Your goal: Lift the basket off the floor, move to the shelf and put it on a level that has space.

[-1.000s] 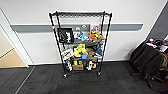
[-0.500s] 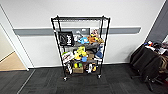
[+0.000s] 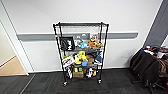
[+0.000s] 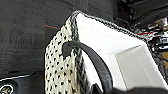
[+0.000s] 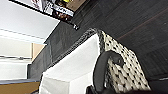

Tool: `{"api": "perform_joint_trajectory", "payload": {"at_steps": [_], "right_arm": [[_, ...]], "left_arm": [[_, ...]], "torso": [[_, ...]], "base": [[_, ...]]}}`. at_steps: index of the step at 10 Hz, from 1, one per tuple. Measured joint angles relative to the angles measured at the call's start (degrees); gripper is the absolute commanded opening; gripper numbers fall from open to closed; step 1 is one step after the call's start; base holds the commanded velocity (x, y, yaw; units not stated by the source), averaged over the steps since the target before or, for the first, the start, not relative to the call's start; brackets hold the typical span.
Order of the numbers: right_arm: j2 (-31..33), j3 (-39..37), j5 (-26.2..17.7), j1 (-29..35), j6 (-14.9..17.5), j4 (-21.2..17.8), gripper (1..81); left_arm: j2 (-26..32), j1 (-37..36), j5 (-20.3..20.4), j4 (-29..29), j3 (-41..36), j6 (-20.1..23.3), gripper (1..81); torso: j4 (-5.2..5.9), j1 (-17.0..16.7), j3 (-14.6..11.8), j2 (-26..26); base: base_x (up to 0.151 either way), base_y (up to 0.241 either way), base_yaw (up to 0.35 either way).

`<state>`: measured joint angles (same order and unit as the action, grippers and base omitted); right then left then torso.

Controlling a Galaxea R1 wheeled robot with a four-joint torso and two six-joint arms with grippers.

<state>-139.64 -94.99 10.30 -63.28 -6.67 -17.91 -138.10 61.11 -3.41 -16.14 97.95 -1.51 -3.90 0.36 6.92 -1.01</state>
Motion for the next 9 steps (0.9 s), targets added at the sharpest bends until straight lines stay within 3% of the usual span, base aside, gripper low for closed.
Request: {"api": "perform_joint_trajectory", "payload": {"at_steps": [3, 9], "right_arm": [[0.0, 0.0, -0.3, -0.4, 0.0, 0.0, 1.0], [-0.2, -0.8, -0.4, -1.1, 0.0, 0.0, 1.0]], "left_arm": [[-0.3, 0.4, -0.2, 0.2, 0.5, 0.0, 1.0], [-0.8, 0.4, -1.0, 1.4, 1.1, 0.0, 1.0]], "torso": [[0.0, -0.1, -1.9, 0.0], [0.0, -0.1, -1.8, 0.0]], "base": [[0.0, 0.0, 0.0], [0.0, 0.0, 0.0]]}}
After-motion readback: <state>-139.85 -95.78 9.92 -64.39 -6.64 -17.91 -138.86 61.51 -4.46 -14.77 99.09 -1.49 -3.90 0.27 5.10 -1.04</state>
